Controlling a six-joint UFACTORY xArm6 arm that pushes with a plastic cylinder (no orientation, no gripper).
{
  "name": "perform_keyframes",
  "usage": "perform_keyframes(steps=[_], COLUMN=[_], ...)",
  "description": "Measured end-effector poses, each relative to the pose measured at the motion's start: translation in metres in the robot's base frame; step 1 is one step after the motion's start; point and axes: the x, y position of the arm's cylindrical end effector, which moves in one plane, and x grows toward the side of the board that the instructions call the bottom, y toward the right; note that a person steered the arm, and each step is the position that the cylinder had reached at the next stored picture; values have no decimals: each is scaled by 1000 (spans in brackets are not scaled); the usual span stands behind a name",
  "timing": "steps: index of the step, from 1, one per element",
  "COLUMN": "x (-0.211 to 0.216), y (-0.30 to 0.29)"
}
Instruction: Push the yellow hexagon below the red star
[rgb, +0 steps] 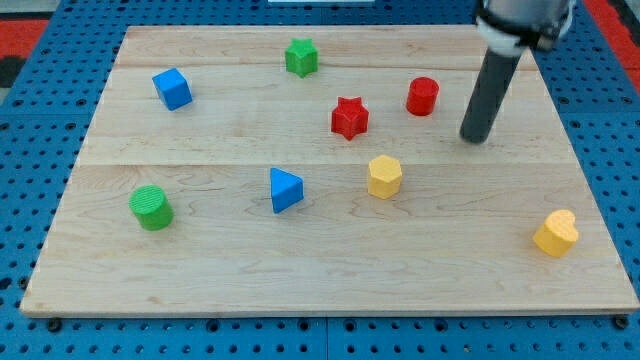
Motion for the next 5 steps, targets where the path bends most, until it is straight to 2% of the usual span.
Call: perform_keyframes(steps=[1, 2, 5], x=[27, 31, 31], y=[-29, -61, -64])
